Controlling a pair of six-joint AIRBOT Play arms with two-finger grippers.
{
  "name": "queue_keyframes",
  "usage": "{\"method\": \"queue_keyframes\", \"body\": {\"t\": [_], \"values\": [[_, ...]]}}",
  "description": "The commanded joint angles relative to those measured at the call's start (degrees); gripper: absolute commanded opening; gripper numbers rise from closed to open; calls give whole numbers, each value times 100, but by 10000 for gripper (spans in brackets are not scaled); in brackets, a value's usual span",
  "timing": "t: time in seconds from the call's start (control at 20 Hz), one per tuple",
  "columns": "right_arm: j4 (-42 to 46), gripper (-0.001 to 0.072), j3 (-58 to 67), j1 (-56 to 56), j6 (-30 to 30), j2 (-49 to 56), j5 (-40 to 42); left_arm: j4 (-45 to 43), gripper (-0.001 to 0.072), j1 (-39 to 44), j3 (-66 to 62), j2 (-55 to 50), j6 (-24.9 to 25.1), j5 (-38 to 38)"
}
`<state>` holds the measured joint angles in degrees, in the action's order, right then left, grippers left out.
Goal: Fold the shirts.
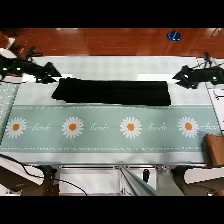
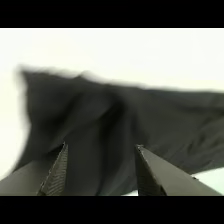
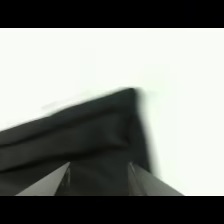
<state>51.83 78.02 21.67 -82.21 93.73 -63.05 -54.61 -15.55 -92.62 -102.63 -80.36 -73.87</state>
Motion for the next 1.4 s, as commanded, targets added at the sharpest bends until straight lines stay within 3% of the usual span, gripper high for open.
{"method": "queue_keyframes", "body": {"t": [0.0, 0.1, 0.2, 0.35, 0.65, 0.75, 0.8, 0.85, 0.9, 0.95, 1.0, 1.2, 1.35], "values": [[540, 415, -382, 531, -181, -365, -190, -293, 509, -520, 1182, 1113, 369, 601], [321, 415, -817, 522, -127, -365, 90, 407, 509, -514, 2844, 2221, 885, 1923], [-66, 415, -1067, 400, 28, -249, 363, 901, 509, -310, 4155, 3115, 1246, 2651], [-564, 415, -1069, 133, 188, 114, 487, 927, 508, 90, 4953, 3722, 1237, 2594], [-745, 415, -1023, -350, 197, 636, 474, 1119, 508, 855, 4977, 3751, 1222, 2481], [-938, 399, -1023, -546, 450, 645, 417, 1117, 507, 999, 4968, 3718, 1222, 2474], [-1091, 302, -1021, -634, 564, 645, 361, 1119, 507, 1045, 4953, 3709, 1222, 2476], [-1272, 152, -1014, -697, 739, 643, 284, 1121, 506, 1071, 4924, 3709, 1220, 2479], [-1443, 22, -964, -726, 968, 636, 122, 1161, 487, 1095, 4885, 3711, 1222, 2472], [-1534, 22, -898, -721, 1014, 579, -63, 1283, 321, 1099, 4839, 3711, 1222, 2411], [-1475, 22, -881, -671, 1012, 393, -153, 1419, 24, 1099, 4787, 3711, 1224, 2345], [24, 22, -975, -413, 796, -1069, -713, 1698, 14, 1480, 4478, 3709, 1325, 2302], [702, 22, -1679, -280, 778, -2669, -824, 1733, 14, 2223, 4223, 3617, 1515, 2747]]}}
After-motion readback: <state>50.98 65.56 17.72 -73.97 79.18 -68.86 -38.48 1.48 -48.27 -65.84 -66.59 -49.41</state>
